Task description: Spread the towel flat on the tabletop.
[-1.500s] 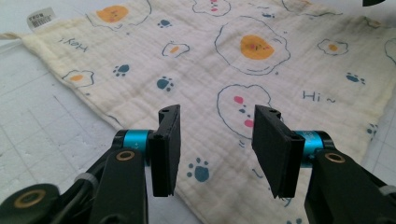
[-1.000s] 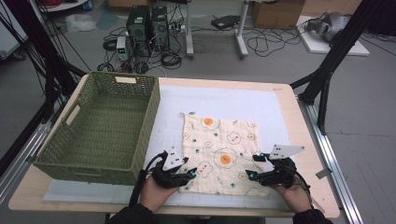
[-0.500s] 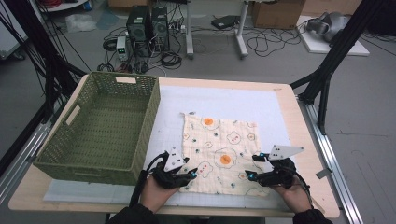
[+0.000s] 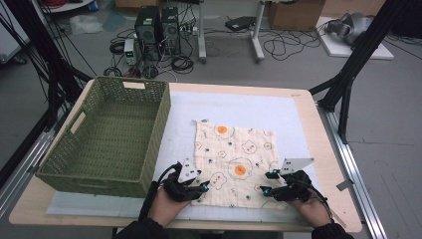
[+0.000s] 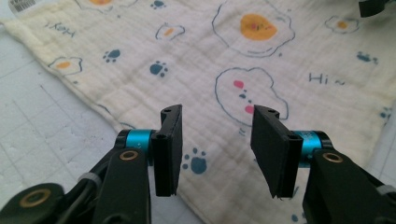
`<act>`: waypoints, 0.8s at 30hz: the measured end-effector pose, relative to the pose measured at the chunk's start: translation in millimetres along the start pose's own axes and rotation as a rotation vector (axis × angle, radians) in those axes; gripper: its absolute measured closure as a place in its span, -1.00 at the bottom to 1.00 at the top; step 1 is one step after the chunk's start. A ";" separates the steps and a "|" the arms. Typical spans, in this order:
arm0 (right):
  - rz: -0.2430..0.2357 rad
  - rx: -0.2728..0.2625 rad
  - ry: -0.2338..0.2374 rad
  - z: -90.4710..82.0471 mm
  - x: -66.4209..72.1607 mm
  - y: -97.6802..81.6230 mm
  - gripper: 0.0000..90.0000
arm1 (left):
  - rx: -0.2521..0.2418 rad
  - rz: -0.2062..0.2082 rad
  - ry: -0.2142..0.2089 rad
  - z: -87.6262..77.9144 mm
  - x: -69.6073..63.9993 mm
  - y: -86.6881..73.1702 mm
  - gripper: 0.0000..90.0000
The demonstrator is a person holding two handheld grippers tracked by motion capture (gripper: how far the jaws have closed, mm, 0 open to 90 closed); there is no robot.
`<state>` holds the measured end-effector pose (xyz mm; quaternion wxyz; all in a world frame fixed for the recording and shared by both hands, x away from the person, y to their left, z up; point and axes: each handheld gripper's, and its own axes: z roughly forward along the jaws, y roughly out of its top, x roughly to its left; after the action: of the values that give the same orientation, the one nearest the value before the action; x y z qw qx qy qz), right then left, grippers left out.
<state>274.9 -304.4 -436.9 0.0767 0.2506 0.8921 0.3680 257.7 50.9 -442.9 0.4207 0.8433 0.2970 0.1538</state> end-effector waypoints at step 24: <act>0.072 -0.062 0.056 -12.9 -3.1 -4.6 0.33 | -0.013 -0.028 -0.038 -7.7 1.8 2.1 0.60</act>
<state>271.6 -316.8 -431.1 0.0460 0.2694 0.8725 0.4049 256.0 55.9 -436.6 0.4337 0.8392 0.2997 0.1336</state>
